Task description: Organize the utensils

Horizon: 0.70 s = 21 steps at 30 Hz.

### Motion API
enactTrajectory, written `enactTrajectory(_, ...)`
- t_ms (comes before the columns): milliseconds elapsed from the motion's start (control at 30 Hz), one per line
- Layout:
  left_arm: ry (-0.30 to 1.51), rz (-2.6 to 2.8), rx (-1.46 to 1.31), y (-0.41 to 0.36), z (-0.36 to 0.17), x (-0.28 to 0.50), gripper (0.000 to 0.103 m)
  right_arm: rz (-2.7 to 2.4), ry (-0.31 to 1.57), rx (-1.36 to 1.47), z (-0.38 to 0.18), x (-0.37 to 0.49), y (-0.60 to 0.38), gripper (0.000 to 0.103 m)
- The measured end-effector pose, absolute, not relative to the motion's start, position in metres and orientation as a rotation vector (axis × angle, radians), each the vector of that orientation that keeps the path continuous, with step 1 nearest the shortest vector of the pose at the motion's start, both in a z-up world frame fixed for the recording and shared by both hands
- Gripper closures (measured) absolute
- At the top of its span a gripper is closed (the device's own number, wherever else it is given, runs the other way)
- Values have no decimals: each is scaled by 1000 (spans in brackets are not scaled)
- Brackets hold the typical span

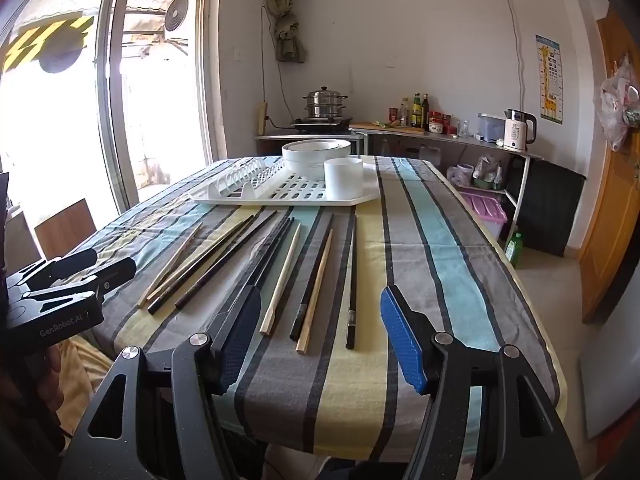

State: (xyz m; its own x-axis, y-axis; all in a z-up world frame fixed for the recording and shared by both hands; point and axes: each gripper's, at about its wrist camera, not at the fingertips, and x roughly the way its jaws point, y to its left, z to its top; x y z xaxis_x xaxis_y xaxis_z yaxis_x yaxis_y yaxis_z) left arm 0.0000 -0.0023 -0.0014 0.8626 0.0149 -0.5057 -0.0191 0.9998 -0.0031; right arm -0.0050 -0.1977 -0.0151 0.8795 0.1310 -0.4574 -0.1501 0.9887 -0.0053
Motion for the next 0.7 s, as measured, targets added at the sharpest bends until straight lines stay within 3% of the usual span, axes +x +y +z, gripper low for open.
enactTrajectory(700, 508, -10, -34, 1, 2, -6, 25, 143, 461, -37, -6, -11, -197, 40)
